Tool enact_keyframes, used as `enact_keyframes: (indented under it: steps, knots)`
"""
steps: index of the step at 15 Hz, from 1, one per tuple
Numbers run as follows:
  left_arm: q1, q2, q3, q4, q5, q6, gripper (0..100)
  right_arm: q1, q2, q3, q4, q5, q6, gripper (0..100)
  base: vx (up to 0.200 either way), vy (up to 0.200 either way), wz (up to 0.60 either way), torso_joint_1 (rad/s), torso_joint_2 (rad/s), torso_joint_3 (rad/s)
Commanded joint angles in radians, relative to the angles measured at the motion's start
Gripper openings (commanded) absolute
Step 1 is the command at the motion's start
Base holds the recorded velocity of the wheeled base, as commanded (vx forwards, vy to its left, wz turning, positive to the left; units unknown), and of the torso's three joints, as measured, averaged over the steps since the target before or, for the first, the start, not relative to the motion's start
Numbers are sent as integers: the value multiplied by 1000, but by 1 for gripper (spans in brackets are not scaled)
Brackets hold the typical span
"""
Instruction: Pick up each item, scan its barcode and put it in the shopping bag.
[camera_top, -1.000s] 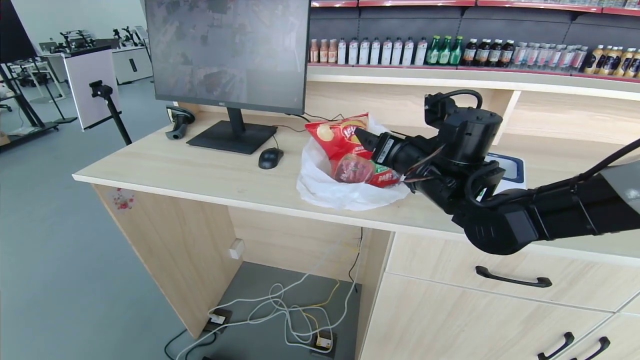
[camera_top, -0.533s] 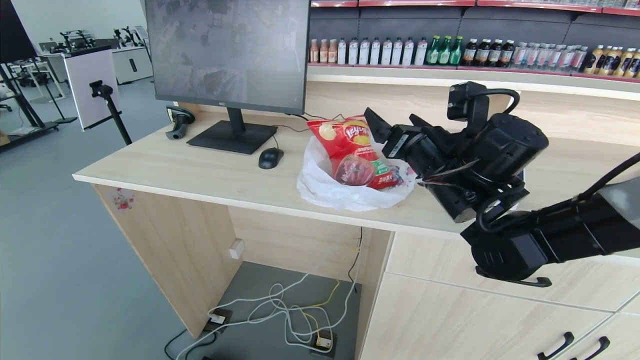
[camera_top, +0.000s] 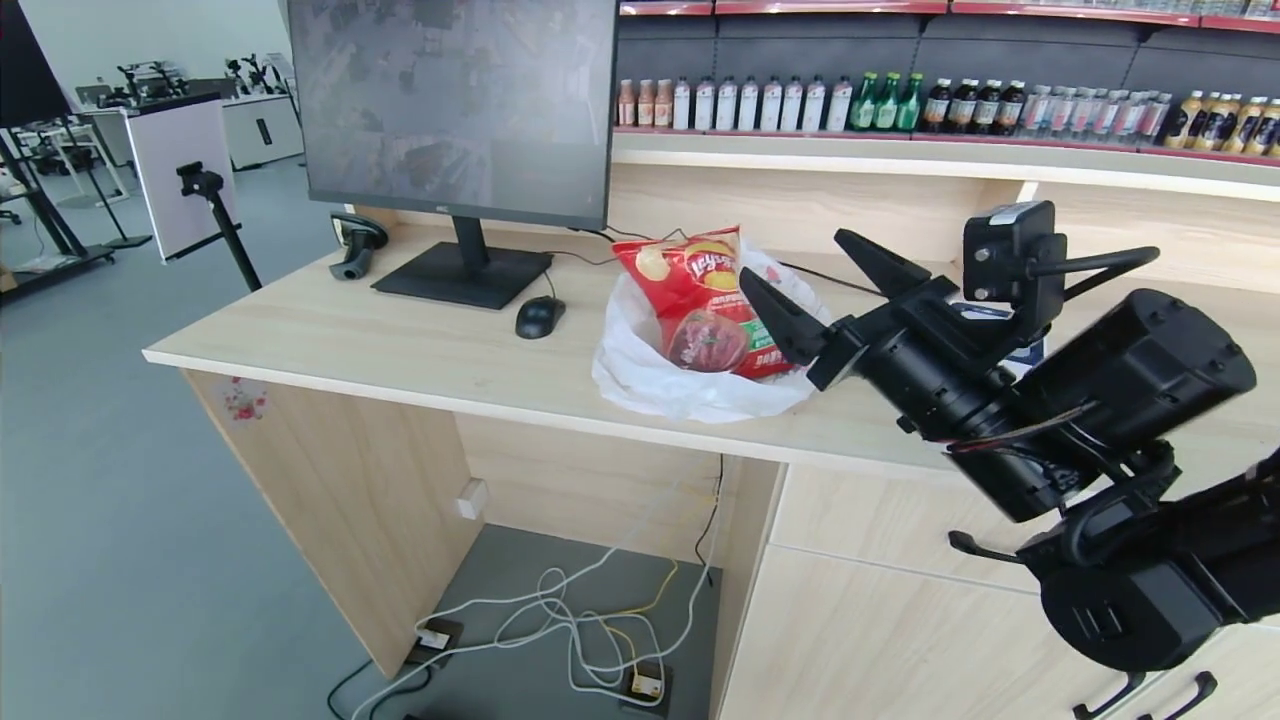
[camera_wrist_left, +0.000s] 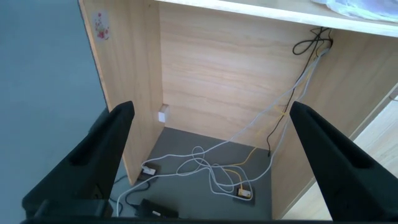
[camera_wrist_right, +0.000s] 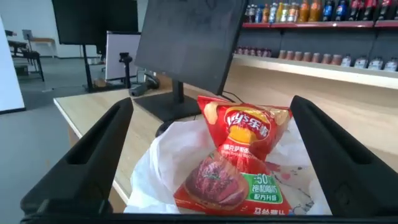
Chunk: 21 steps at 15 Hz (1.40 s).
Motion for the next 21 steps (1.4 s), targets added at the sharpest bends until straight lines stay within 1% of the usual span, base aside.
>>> enact_keyframes:
  steps: [1,3,5,6,8,9,10,11,12,13,15,19,21]
  knots:
    - [-1,0,0,0,0,0,100,-8,-31,3,-2,2,2,100,0,0,-600,-7,-2,7]
    - [-1,0,0,0,0,-1,100,-31,-69,26,-2,16,23,100,0,0,-600,2,0,2]
    - [-1,0,0,0,0,-3,100,-32,-114,44,-2,28,45,100,0,0,-600,7,2,-5]
    - [-1,0,0,0,0,-3,100,-32,-129,55,-2,19,46,100,0,0,0,0,0,0]
    - [-1,0,0,0,0,-3,100,-49,-137,55,-2,-39,43,100,0,0,0,0,0,0]
    - [-1,0,0,0,0,-4,100,-69,-146,53,-2,-94,48,100,0,0,0,0,0,0]
    - [-1,0,0,0,0,-6,100,-83,-155,75,-2,-96,55,100,0,-200,0,7,2,2]
    - [-1,0,0,0,0,-6,100,-100,-178,138,-2,-101,106,100,0,-200,0,-7,-2,2]
    - [-1,0,0,0,0,-6,100,-129,-201,196,-2,-99,123,100,0,-200,0,-17,-12,12]
    - [-1,0,0,-1,2,-8,100,-136,-204,207,-2,-97,112,100,0,-200,0,12,2,2]
    - [-1,0,0,0,2,-9,100,-136,-186,171,-2,-97,109,100,0,-200,0,19,7,-2]
    - [-1,0,0,0,2,-9,100,-140,-175,175,-2,-99,109,100,0,-200,0,0,1,5]
    - [-1,0,0,0,2,-9,100,-155,-177,196,-2,-105,103,100,0,-200,0,2,7,5]
